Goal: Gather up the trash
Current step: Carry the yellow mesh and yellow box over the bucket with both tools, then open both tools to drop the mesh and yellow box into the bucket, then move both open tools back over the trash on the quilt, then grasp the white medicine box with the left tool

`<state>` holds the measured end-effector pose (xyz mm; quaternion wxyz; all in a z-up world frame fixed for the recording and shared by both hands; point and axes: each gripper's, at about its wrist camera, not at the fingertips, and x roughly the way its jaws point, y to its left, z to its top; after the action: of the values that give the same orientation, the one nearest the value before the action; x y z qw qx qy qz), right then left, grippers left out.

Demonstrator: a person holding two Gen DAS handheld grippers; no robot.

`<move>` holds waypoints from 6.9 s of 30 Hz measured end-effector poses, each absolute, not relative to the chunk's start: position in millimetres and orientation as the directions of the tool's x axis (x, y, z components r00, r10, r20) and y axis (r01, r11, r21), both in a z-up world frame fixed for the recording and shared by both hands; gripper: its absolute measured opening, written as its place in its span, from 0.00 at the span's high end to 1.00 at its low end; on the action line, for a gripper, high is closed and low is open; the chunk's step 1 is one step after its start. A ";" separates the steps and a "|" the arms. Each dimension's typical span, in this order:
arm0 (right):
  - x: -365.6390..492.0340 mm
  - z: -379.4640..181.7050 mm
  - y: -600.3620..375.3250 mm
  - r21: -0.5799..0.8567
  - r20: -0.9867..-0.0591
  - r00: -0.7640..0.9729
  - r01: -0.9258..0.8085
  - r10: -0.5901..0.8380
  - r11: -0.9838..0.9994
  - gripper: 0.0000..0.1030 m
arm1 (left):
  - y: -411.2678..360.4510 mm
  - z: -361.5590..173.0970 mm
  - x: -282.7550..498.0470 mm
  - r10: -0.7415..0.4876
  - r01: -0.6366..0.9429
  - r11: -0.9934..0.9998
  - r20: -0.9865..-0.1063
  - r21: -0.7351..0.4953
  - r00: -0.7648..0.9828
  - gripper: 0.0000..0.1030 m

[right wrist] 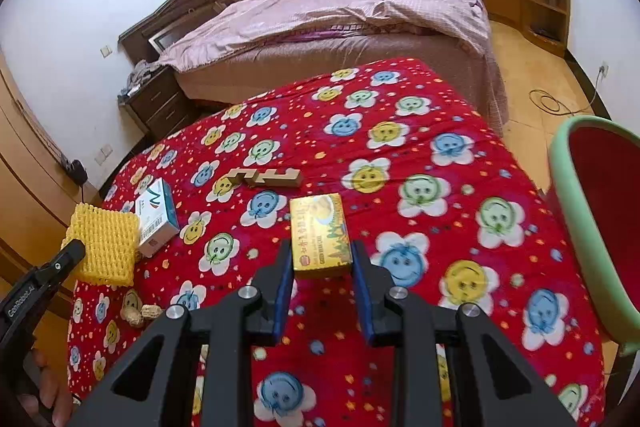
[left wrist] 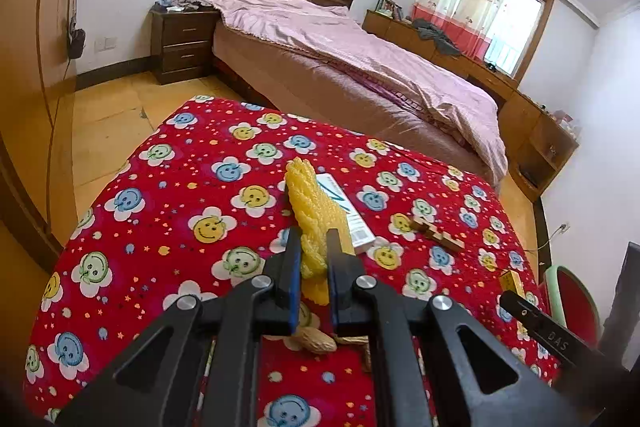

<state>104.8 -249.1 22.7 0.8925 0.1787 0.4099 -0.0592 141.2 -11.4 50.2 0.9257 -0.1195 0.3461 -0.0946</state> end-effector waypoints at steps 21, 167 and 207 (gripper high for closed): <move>18.5 59.9 -292.2 0.321 -0.682 0.731 0.283 0.013 0.904 0.71 | -64.5 83.7 100.7 -0.346 0.242 0.937 -0.579 -0.252 0.738 0.90; 90.7 82.9 -276.4 0.306 -0.661 0.748 0.205 0.052 0.930 0.14 | -55.3 65.0 176.9 -0.197 0.108 0.980 -0.730 -0.167 0.654 0.46; 118.6 21.2 -305.6 0.365 -0.720 0.688 0.269 0.088 0.891 0.14 | -65.3 -7.4 244.5 -0.129 0.013 0.989 -0.801 -0.150 0.585 0.27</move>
<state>118.6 -305.6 21.2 0.8900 0.2276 0.3917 -0.0507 244.5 -65.3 -7.4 0.8880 -0.0638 0.4537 -0.0399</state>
